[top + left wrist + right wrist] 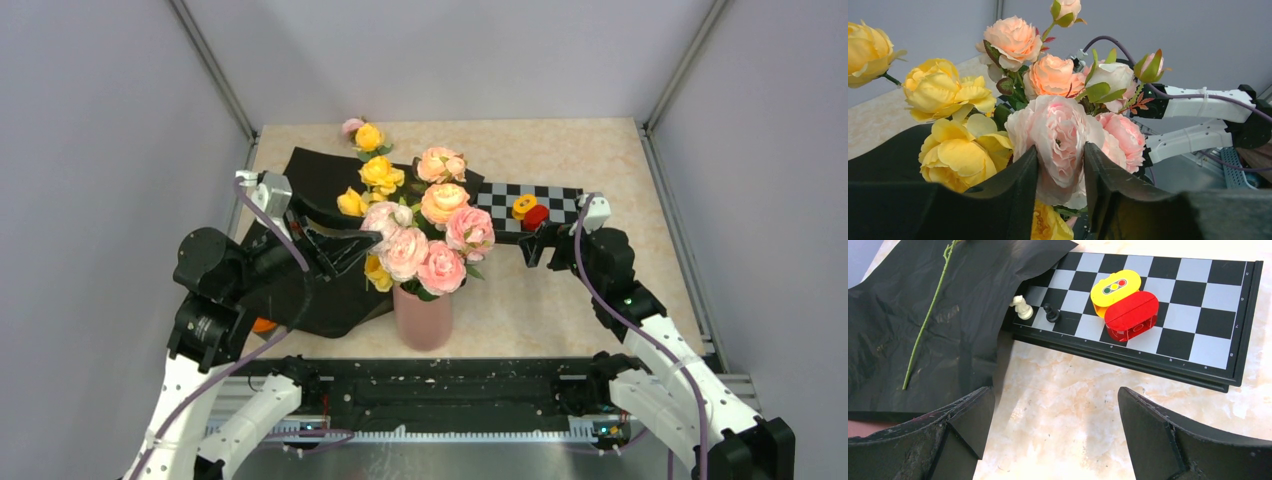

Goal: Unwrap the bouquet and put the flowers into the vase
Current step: Pick up the fake flower from the wrapping paper.

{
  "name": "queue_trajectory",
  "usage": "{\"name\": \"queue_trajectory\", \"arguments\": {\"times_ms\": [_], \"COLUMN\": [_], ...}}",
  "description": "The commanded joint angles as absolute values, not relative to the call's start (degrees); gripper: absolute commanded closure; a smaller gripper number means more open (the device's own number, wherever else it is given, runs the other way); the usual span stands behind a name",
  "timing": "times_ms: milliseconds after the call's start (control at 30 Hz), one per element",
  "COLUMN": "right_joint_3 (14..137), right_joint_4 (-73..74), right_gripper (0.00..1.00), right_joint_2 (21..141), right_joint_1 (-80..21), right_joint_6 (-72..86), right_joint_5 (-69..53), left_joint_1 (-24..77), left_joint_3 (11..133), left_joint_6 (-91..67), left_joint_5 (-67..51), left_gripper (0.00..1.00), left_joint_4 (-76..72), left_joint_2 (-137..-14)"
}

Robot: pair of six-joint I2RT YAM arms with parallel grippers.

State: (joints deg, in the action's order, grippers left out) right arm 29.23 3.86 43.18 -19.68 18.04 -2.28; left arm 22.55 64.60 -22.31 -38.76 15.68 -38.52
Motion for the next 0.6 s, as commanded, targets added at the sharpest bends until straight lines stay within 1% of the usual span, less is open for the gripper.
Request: {"name": "queue_trajectory", "arguments": {"times_ms": [0, 67, 233, 300, 333, 400, 467, 567], "right_joint_3": [29.64, 29.62, 29.63, 29.63, 29.62, 29.54, 29.53, 29.49], "right_joint_4": [1.19, 1.25, 1.23, 1.19, 1.11, 1.06, 1.06, 1.09], "right_gripper": [0.05, 0.05, 0.05, 0.05, 0.05, 0.05, 0.05, 0.05], "right_joint_2": [42.37, 42.36, 42.29, 42.33, 42.36, 42.36, 42.37, 42.36], "right_joint_1": [-18.95, -18.92, -18.92, -18.91, -18.93, -18.90, -18.96, -18.97], "right_joint_6": [17.73, 17.68, 17.71, 17.74, 17.73, 17.71, 17.71, 17.83], "right_joint_5": [-2.56, -2.56, -2.52, -2.49, -2.51, -2.51, -2.47, -2.48], "left_joint_1": [22.75, 22.76, 22.76, 22.76, 22.72, 22.76, 22.74, 22.76], "left_joint_3": [66.30, 67.16, 69.34, 70.08, 70.83, 72.63, 74.42, 77.20], "left_joint_6": [-22.19, -22.16, -21.36, -20.79, -20.48, -19.91, -19.86, -19.26], "left_joint_5": [-39.74, -39.60, -40.20, -39.52, -39.22, -39.13, -39.30, -37.35], "left_gripper": [0.53, 0.45, 0.32, 0.21, 0.14, 0.06, 0.02, 0.01], "left_joint_4": [13.78, 13.80, 13.57, 13.09, 12.79, 12.10, 10.73, 9.89], "left_joint_2": [-38.65, -39.24, -40.63, -41.04, -41.36, -42.16, -43.22, -45.14]}}
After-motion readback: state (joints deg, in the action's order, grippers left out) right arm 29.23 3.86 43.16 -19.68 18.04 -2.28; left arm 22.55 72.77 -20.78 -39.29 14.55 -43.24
